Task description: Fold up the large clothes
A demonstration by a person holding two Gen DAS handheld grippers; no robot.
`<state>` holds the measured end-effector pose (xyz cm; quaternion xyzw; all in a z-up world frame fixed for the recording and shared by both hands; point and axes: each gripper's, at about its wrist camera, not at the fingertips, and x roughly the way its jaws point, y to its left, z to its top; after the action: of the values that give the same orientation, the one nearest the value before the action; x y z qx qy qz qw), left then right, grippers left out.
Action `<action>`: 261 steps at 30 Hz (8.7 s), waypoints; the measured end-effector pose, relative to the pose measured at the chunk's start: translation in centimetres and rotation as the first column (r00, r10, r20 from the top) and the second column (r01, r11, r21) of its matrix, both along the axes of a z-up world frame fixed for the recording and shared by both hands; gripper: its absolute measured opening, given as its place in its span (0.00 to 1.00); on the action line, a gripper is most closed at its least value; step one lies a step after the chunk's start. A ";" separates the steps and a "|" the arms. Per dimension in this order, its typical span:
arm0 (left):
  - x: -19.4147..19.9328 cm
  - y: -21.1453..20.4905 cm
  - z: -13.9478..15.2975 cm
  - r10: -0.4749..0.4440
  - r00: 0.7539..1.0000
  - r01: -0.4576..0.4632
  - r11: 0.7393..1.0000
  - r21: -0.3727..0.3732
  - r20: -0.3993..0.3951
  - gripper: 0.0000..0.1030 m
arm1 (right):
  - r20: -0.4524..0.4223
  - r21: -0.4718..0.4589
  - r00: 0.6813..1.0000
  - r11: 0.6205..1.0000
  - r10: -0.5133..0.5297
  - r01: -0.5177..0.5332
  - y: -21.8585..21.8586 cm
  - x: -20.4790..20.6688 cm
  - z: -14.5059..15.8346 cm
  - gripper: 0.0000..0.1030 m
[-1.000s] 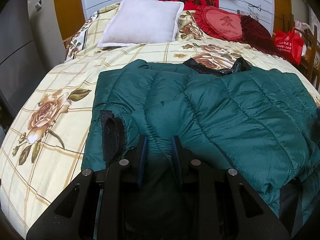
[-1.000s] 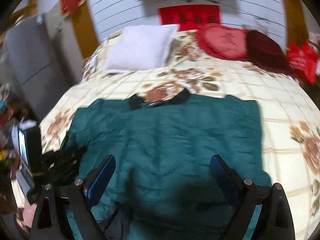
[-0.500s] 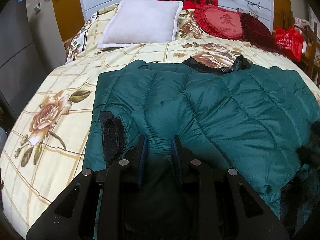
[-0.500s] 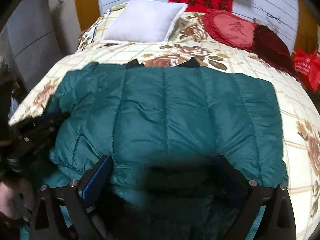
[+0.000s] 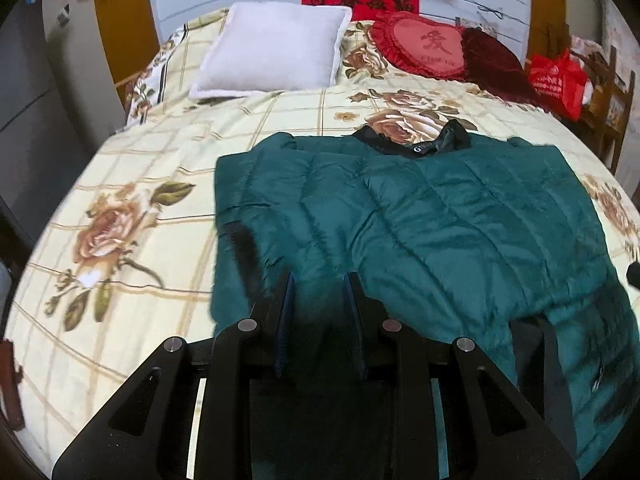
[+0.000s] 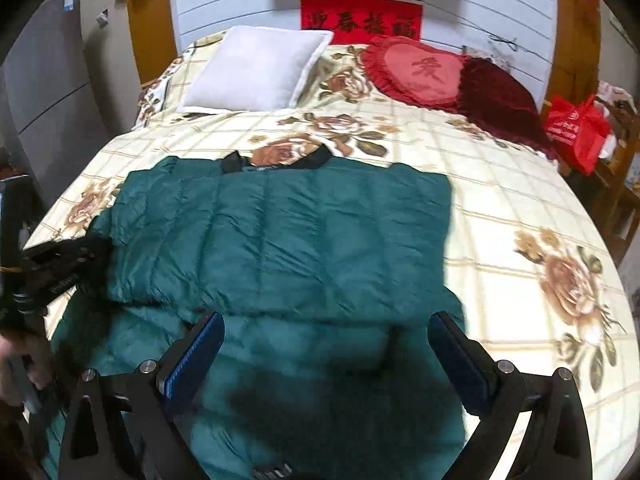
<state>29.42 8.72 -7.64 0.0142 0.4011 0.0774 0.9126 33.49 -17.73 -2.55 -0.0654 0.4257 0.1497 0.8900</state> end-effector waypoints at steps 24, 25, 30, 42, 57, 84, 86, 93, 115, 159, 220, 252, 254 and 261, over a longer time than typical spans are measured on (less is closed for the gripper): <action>-9.8 3.4 0.2 0.059 0.998 -0.059 0.997 -0.044 0.000 0.24 | -0.059 -0.061 0.986 0.987 -0.154 0.150 -12.3 -10.7 -3.1 0.98; -10.2 3.6 0.1 0.061 0.998 -0.061 0.997 -0.049 -0.001 0.24 | -0.058 -0.058 0.986 0.987 -0.155 0.151 -12.5 -11.1 -3.1 0.98; -11.9 4.4 -0.3 0.063 0.998 -0.065 0.994 -0.085 -0.026 0.24 | -0.051 -0.038 0.988 0.988 -0.149 0.147 -12.8 -13.0 -2.7 0.98; -15.7 7.2 -1.9 0.116 0.988 -0.127 0.986 -0.105 -0.106 0.24 | -0.040 -0.003 0.994 0.994 -0.106 0.106 -12.4 -16.3 -1.8 0.98; -17.5 7.5 -2.3 0.103 0.985 -0.124 0.981 -0.151 -0.139 0.24 | -0.066 0.030 0.991 0.993 -0.114 0.116 -13.2 -17.4 -2.2 0.98; -21.5 6.7 -3.4 -0.011 0.991 -0.022 0.970 -0.243 -0.132 0.24 | -0.190 0.164 0.971 0.971 -0.143 0.175 -14.2 -18.7 -7.7 0.99; -21.9 7.0 -3.5 -0.010 0.991 -0.023 0.970 -0.243 -0.130 0.24 | -0.186 0.170 0.974 0.972 -0.130 0.162 -14.0 -18.9 -7.7 0.99; -22.7 8.1 -3.9 0.004 0.991 -0.038 0.970 -0.241 -0.137 0.24 | -0.175 0.154 0.983 0.984 -0.063 0.091 -12.8 -19.9 -7.8 0.99; -24.4 8.7 -5.0 -0.046 0.992 -0.009 0.898 -0.441 -0.116 0.62 | -0.146 0.133 0.987 0.988 -0.060 0.079 -12.7 -20.6 -7.9 1.00; -23.8 3.9 -5.2 -0.265 0.956 0.183 0.876 -0.447 -0.127 0.99 | -0.116 0.308 0.992 0.952 0.043 -0.005 -13.7 -21.2 -7.8 0.99; -24.3 5.5 -5.8 -0.138 0.990 0.125 0.828 -0.547 0.017 0.40 | -0.125 0.454 0.991 0.891 0.052 0.011 -13.5 -20.6 -8.2 0.56; -25.9 5.3 0.5 -0.029 0.992 0.063 0.956 -0.285 0.124 0.11 | 0.066 -0.039 0.993 0.994 -0.097 0.099 -7.4 -23.7 -2.4 0.15; -26.4 5.4 1.8 -0.033 0.989 0.071 0.959 -0.273 0.144 0.11 | 0.072 -0.024 0.992 0.994 -0.102 0.104 -7.5 -24.0 -1.3 0.15; -28.4 6.5 3.9 -0.039 0.982 0.090 0.957 -0.277 0.184 0.11 | 0.130 0.027 0.985 0.994 -0.111 0.108 -8.4 -26.1 1.6 0.15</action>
<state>1.05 15.20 -3.78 -0.1110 0.3247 -0.0100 0.9392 7.34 -26.10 -0.91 -0.0428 0.3676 0.1003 0.9236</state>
